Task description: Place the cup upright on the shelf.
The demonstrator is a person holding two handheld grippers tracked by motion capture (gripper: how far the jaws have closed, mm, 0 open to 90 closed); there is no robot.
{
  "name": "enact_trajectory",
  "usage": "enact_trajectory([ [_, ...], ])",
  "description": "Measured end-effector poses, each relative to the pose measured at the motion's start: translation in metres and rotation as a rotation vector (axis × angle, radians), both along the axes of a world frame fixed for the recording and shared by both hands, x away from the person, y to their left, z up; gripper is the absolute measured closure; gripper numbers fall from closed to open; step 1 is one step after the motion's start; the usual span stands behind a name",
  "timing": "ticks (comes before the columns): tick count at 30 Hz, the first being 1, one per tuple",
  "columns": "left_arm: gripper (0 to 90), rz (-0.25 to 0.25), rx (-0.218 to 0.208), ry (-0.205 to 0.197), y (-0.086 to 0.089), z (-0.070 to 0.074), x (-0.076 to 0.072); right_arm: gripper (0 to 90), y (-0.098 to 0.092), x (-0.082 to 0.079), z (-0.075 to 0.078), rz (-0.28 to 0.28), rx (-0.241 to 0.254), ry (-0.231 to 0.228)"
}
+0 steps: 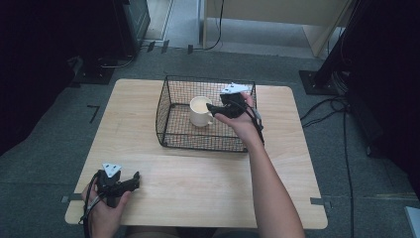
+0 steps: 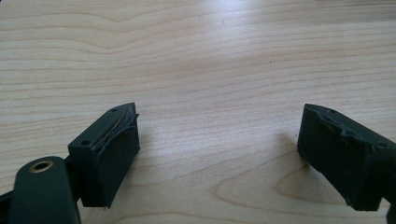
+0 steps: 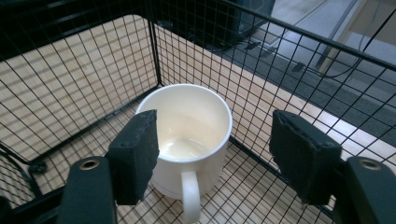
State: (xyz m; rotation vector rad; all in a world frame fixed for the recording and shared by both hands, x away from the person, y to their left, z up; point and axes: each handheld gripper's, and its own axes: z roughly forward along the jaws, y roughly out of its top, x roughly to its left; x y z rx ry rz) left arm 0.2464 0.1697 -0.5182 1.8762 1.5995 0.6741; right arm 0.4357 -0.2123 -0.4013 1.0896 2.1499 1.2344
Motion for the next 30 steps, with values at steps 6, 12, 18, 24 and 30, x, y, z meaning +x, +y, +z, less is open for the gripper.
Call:
enact_trajectory([
  [6,13.1,0.0,0.0,0.0,0.0,0.0,0.0,18.4,-0.001,-0.011,0.011,-0.021,0.017,0.051],
  [12,13.2,0.0,0.0,0.0,0.0,0.0,0.0,11.7,0.001,-0.029,0.018,-0.018,-0.011,0.067],
  [18,13.2,0.001,0.0,0.0,0.0,0.0,0.0,2.2,-0.003,-0.051,0.018,-0.015,-0.025,0.094],
  [24,13.2,0.0,0.0,0.0,0.0,0.0,0.0,0.0,-0.008,-0.068,0.018,-0.004,-0.027,0.101],
  [30,13.1,0.0,0.0,-0.001,0.0,0.0,0.0,0.0,-0.016,-0.085,0.01,-0.002,-0.067,0.119],
])
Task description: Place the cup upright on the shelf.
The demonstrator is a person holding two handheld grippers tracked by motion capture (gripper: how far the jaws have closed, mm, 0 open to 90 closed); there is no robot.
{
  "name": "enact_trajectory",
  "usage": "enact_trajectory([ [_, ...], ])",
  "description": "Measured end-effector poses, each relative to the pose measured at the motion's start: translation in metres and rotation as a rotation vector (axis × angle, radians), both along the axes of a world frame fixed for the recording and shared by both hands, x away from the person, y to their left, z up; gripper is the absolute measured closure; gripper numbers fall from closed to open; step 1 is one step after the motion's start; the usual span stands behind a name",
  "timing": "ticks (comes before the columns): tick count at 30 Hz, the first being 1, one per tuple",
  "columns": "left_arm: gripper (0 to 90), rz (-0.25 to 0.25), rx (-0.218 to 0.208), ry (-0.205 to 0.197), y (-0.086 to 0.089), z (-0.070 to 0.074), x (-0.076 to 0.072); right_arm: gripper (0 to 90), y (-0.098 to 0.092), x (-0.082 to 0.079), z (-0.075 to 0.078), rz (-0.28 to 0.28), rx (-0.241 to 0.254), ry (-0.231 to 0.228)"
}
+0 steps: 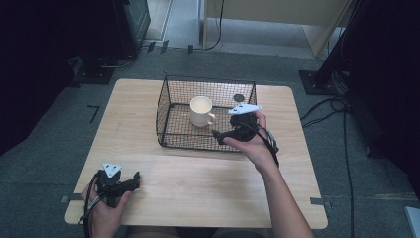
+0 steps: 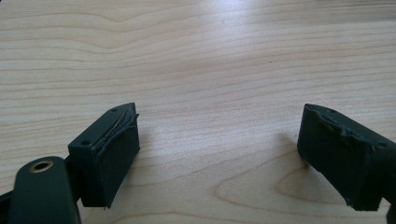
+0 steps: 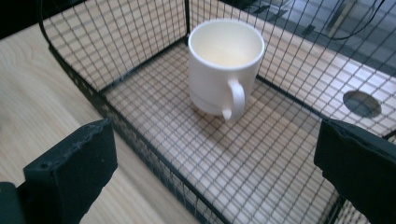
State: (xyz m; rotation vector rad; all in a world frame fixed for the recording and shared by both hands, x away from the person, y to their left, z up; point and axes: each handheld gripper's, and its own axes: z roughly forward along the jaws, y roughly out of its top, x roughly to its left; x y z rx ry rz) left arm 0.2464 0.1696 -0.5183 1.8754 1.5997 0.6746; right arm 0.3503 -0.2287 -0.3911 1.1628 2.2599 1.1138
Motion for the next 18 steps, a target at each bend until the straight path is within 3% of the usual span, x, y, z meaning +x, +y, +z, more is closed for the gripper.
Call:
enact_trajectory([
  [13,13.2,0.001,0.001,0.0,0.0,0.0,0.0,0.0,-0.031,-0.034,-0.018,-0.034,-0.009,0.015],
  [18,13.2,-0.001,0.002,0.0,0.0,0.0,0.0,0.0,-0.042,-0.045,-0.024,-0.041,0.028,0.015],
])
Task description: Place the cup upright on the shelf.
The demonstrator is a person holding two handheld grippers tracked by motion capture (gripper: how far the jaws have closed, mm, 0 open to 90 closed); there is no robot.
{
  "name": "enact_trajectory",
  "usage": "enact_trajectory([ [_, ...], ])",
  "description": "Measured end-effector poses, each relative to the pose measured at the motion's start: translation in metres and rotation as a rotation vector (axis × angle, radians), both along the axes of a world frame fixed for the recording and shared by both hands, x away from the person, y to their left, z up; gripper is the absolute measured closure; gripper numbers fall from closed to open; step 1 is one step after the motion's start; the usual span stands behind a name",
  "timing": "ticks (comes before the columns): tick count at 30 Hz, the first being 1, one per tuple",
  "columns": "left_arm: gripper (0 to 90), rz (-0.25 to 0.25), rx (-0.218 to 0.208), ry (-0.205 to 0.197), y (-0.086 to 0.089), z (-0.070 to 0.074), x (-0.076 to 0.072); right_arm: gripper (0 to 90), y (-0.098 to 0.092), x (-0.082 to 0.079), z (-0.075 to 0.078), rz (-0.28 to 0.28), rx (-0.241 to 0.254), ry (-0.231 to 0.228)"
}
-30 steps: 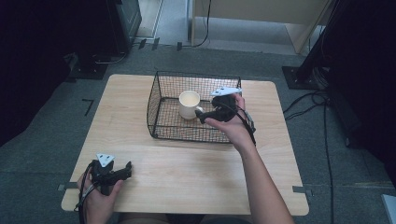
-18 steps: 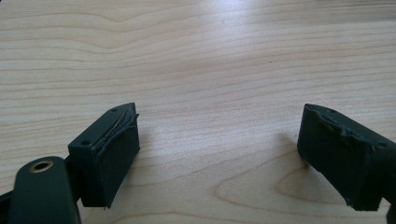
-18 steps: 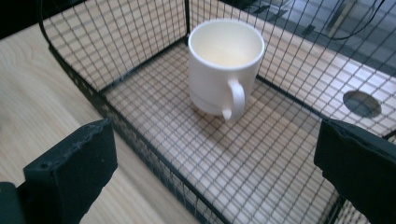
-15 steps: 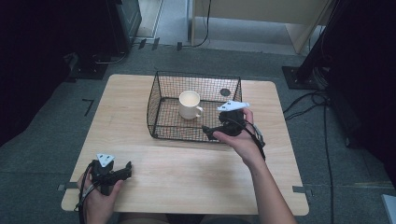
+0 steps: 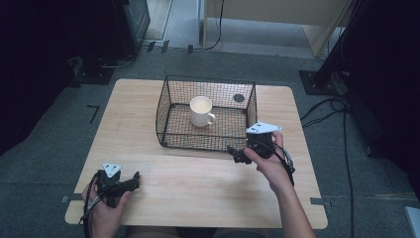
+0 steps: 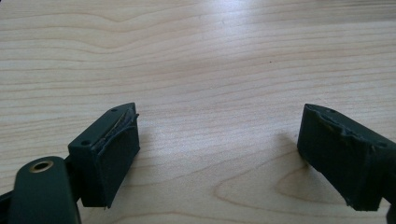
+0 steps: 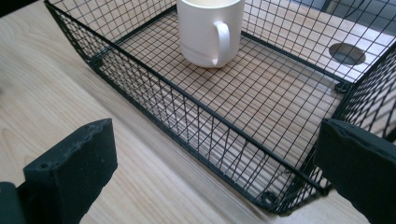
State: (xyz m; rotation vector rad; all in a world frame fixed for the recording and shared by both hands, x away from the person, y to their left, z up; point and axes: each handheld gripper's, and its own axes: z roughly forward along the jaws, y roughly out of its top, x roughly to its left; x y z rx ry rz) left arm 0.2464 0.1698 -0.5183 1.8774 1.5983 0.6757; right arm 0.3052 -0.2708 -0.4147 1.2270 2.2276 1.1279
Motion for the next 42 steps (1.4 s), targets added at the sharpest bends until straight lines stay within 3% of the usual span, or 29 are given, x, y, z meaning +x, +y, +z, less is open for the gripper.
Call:
enact_trajectory([
  [12,13.1,0.001,-0.002,-0.001,0.0,0.0,0.0,0.0,-0.02,-0.019,-0.011,-0.036,-0.004,-0.005],
  [32,13.1,0.0,0.0,0.0,0.0,0.0,0.0,0.0,-0.09,-0.05,-0.045,-0.206,-0.018,0.036],
  [42,13.1,0.0,0.0,0.0,0.0,0.0,0.0,0.0,-0.112,-0.059,-0.059,-0.261,-0.023,0.055],
])
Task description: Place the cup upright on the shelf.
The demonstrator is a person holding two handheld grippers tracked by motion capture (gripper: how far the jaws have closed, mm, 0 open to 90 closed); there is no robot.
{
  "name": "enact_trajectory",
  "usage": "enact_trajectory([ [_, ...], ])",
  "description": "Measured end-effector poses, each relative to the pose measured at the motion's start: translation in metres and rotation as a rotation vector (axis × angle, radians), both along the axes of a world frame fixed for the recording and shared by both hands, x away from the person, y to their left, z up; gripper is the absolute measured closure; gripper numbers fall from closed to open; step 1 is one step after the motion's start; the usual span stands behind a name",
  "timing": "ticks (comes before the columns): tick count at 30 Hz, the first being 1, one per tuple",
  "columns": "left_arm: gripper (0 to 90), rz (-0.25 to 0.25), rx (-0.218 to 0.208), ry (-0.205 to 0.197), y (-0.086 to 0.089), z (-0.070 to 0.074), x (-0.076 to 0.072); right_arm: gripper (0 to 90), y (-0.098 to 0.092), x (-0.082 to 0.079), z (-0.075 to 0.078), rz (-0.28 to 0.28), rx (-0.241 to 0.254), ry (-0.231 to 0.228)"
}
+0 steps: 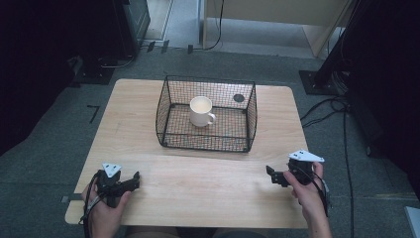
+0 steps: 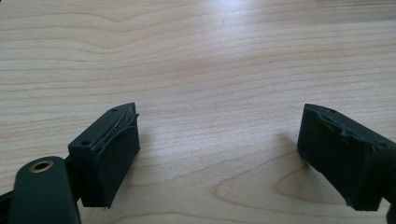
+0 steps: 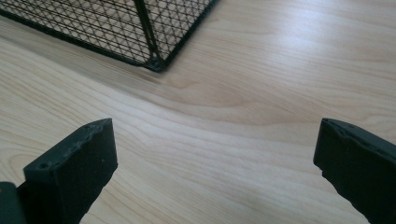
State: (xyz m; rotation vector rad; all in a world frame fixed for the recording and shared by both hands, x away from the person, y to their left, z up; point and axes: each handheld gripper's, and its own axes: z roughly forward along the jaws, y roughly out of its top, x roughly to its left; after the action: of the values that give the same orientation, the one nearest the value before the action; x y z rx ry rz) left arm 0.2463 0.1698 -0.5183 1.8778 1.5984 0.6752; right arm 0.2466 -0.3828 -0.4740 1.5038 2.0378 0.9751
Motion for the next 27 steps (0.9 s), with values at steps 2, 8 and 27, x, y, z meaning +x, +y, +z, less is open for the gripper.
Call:
enact_trajectory([
  [2,13.1,0.0,0.0,0.0,0.0,0.0,0.0,0.0,-0.005,-0.002,-0.003,-0.014,0.001,0.007],
  [8,13.2,0.0,0.0,0.0,0.0,0.0,0.0,0.0,-0.022,-0.009,-0.015,-0.056,-0.008,0.023],
  [27,13.2,0.0,0.0,0.0,0.0,0.0,0.0,0.0,-0.059,-0.03,-0.047,-0.155,-0.003,0.081],
])
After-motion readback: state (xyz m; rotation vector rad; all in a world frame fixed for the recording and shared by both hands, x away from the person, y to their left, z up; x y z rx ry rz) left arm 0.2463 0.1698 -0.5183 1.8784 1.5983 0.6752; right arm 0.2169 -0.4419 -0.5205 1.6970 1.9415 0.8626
